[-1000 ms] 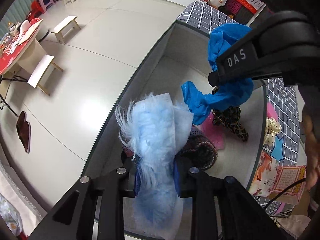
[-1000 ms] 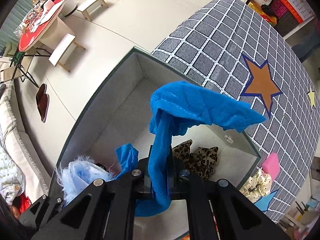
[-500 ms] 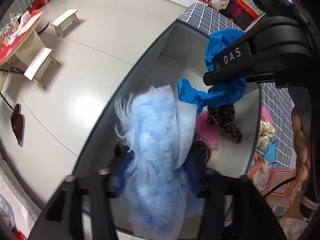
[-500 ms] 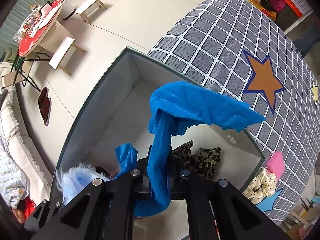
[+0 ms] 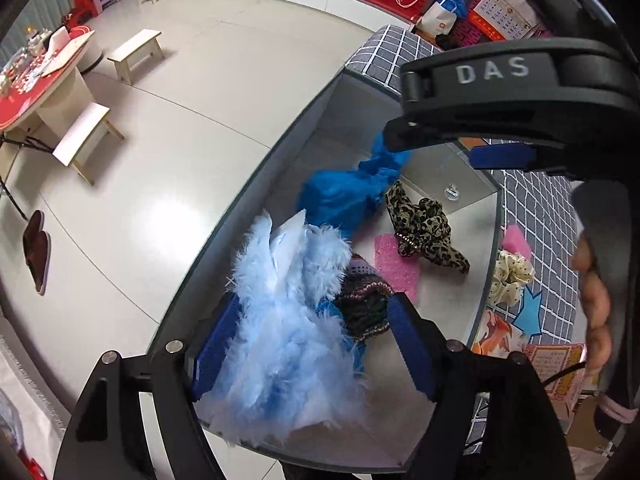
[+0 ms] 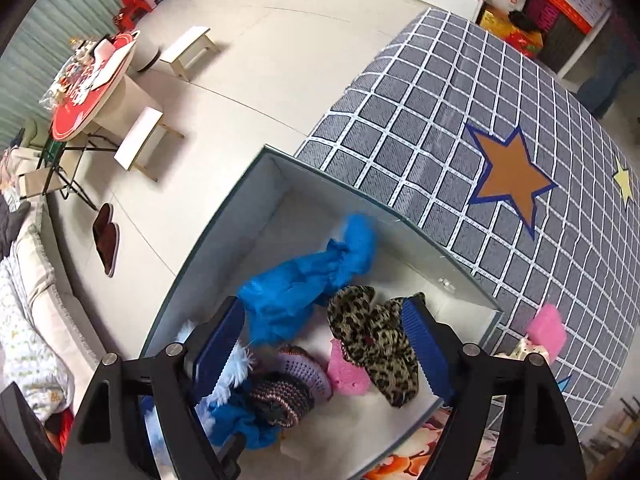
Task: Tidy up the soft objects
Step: 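Open both tools to drop the feather boa and blue cloth into the box, then move both tools back over the pink sponge and cream scrunchie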
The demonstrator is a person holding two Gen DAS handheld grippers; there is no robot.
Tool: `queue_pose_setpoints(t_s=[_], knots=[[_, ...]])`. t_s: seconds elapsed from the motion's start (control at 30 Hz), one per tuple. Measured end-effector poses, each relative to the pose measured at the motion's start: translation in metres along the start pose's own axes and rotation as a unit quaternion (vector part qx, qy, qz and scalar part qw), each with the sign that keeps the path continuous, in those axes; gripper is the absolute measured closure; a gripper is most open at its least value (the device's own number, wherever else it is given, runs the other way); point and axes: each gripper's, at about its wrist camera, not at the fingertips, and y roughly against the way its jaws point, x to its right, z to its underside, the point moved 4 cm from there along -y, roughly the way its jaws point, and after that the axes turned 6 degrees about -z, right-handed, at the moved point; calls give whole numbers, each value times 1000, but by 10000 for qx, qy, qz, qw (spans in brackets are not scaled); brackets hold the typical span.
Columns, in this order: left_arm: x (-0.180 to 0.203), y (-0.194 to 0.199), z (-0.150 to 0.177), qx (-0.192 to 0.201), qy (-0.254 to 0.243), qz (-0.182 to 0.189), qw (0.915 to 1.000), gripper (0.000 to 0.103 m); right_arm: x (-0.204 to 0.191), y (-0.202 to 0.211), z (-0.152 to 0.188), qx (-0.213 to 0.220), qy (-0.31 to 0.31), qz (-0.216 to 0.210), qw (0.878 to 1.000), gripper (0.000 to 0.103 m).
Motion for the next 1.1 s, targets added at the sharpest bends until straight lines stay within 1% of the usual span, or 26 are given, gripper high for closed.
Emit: queue_pose_setpoints(t_s=[0.17,0.33,0.47,0.6,0.8,0.97,1.1], knots=[[4,10,2,111,-32,-30,9999,24,11,16,8,86,-202,-86,9997,21],[14,18,6,174,-179,-52,9997,23,29,33,22,169,-456,-95,9988,21],[24,22,8,205,-249,28,9995,23,45,43,39,130,-738,-240,9969,21],[38,25,7,233,-371,92,9990,23,62,56,58,190,-827,-188,9962,21],[83,30,5,294,-912,175,9952,23,111,75,85,285,-1437,-176,9891,21],[129,32,6,328,-1466,210,9884,23,159,92,108,435,-1969,-86,9794,21],[157,32,8,316,-1767,249,9834,23,194,103,127,516,-2340,-39,9709,21]])
